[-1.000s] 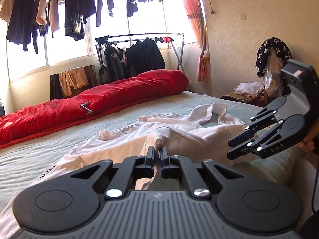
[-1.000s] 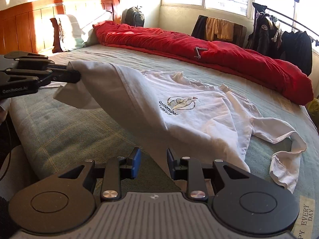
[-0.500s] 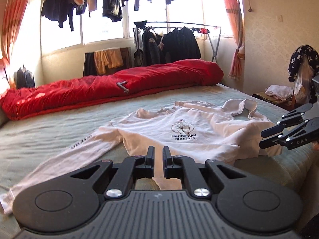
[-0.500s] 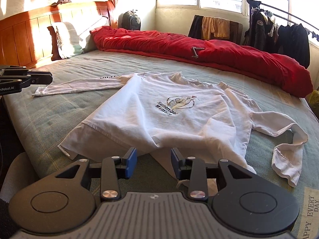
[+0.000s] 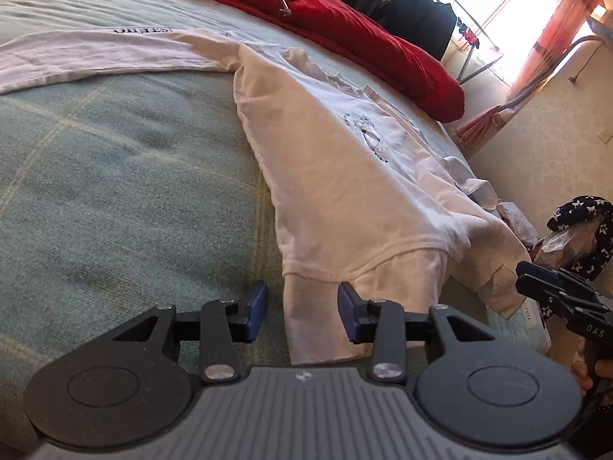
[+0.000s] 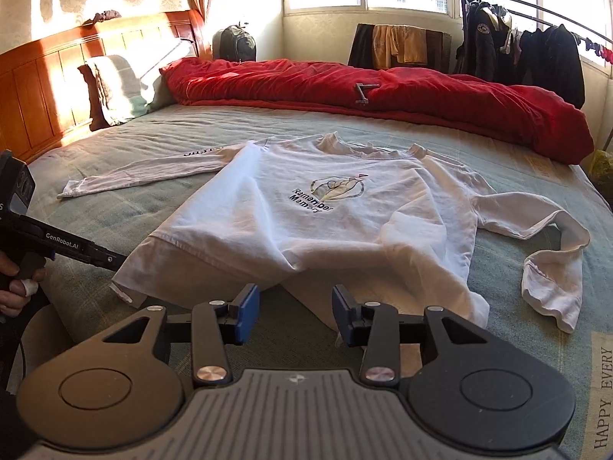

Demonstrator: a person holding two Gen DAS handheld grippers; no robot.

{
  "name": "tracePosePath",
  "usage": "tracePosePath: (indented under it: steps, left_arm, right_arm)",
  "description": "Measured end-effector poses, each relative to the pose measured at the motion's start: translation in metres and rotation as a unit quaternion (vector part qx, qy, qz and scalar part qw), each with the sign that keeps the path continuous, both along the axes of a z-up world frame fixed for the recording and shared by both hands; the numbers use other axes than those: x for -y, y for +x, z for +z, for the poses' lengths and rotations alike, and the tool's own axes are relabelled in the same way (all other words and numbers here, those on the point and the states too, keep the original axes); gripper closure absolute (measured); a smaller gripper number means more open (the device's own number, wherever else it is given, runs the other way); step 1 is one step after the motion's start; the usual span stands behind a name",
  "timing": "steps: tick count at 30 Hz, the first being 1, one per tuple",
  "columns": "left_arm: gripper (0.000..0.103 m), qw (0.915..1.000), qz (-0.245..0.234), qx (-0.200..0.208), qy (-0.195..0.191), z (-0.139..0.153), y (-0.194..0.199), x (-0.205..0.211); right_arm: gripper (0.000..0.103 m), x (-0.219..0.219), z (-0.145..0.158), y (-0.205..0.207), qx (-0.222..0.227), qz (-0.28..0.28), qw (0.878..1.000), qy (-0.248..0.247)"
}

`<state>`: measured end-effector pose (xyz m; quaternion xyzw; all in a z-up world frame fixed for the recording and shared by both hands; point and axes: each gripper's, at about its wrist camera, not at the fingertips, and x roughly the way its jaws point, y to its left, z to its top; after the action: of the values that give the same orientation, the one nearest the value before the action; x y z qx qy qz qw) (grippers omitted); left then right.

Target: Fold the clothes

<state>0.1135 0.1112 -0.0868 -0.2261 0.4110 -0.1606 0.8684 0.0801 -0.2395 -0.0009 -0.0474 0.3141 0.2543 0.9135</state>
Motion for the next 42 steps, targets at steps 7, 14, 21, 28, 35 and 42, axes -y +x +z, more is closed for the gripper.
tracePosePath:
  steps: [7, 14, 21, 28, 35, 42]
  left_arm:
    - [0.067, 0.9984, 0.006, -0.001, -0.056, -0.008, 0.019, 0.001]
    - [0.098, 0.998, 0.004, -0.01, -0.062, -0.013, 0.006, -0.004]
    - [0.101, 0.9991, 0.019, 0.028, -0.027, 0.015, -0.001, -0.005]
    - [0.101, 0.9897, 0.098, 0.103, -0.016, 0.065, -0.025, -0.057]
    - [0.096, 0.995, 0.093, 0.035, 0.0, 0.023, -0.007, -0.06]
    - [0.076, 0.9941, 0.099, 0.014, -0.043, -0.002, -0.006, -0.07]
  right_arm:
    - [0.056, 0.005, -0.001, 0.0, -0.001, -0.01, 1.0, 0.008]
    - [0.056, 0.019, -0.002, -0.001, -0.004, -0.023, 0.999, 0.03]
    - [0.053, 0.053, 0.001, -0.007, -0.019, -0.063, 0.996, 0.068]
    - [0.052, 0.086, -0.007, -0.007, -0.043, -0.107, 0.989, 0.096]
    - [0.049, 0.087, -0.027, -0.004, -0.086, -0.106, 0.982, 0.129]
    - [0.044, 0.089, -0.046, 0.0, -0.125, -0.102, 0.975, 0.153]
